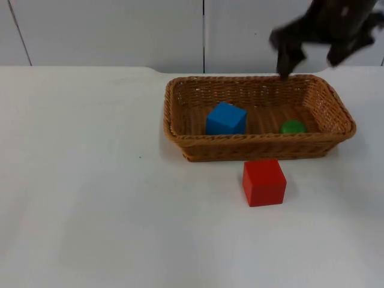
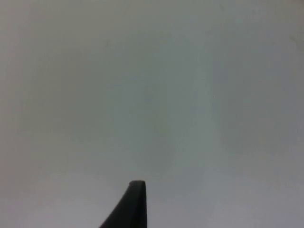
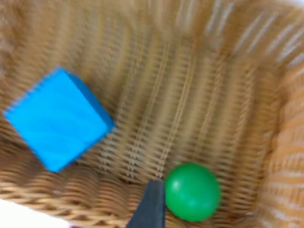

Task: Place all geometric objects except the red cube into the basket.

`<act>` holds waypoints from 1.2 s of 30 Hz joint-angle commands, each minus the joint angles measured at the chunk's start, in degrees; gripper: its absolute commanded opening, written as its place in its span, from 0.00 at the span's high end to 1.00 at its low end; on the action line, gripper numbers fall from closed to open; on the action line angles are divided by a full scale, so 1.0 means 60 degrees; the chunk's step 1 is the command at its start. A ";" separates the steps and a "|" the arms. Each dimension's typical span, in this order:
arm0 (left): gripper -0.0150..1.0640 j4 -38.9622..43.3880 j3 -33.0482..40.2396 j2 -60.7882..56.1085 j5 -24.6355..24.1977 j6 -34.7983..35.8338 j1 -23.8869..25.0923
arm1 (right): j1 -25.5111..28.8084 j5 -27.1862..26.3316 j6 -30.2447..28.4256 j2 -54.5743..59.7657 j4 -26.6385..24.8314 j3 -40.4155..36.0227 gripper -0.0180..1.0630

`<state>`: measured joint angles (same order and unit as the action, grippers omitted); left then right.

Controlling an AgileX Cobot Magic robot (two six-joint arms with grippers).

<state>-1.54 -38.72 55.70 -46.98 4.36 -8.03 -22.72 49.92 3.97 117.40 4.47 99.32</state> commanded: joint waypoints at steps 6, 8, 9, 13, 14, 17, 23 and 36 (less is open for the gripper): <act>0.01 0.0096 0.0036 -0.0048 0.0161 0.0013 0.0027 | -0.0003 -0.0198 -0.0162 -0.2872 -0.0024 -0.1132 0.26; 0.01 0.0093 0.0036 -0.0048 0.0179 0.0013 0.0027 | -0.0003 -0.0431 -0.0162 -0.3670 -0.0024 -0.1834 0.26; 0.01 0.0093 0.0036 -0.0048 0.0179 0.0013 0.0027 | -0.0003 -0.0548 -0.0162 -0.4094 -0.0024 -0.2309 0.26; 0.01 0.0136 0.0036 -0.0048 0.0256 0.0013 0.0027 | -0.0003 -0.0777 -0.0464 -0.5343 -0.0024 -0.3504 0.26; 0.01 0.0136 0.0036 -0.0048 0.0279 0.0013 0.0027 | -0.0003 -0.0821 -0.0608 -0.5667 -0.0024 -0.3743 0.26; 0.01 0.0115 0.0036 -0.0067 0.0281 -0.0124 0.0027 | -0.0003 -0.0821 -0.0608 -0.6219 -0.0024 -0.4169 0.26; 0.01 -0.0194 0.0036 -0.0930 -0.0125 -0.0801 0.0027 | -0.0003 -0.1149 -0.0608 -0.7964 -0.0048 -0.5114 0.26; 0.01 -0.2629 0.0036 -0.5838 -0.0266 -0.3395 0.0027 | -0.0003 -0.1264 -0.0608 -1.1997 -0.0198 -0.8684 0.26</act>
<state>-15.92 -38.72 25.48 -47.89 -14.56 -8.03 -22.72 43.63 0.41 49.62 3.46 50.78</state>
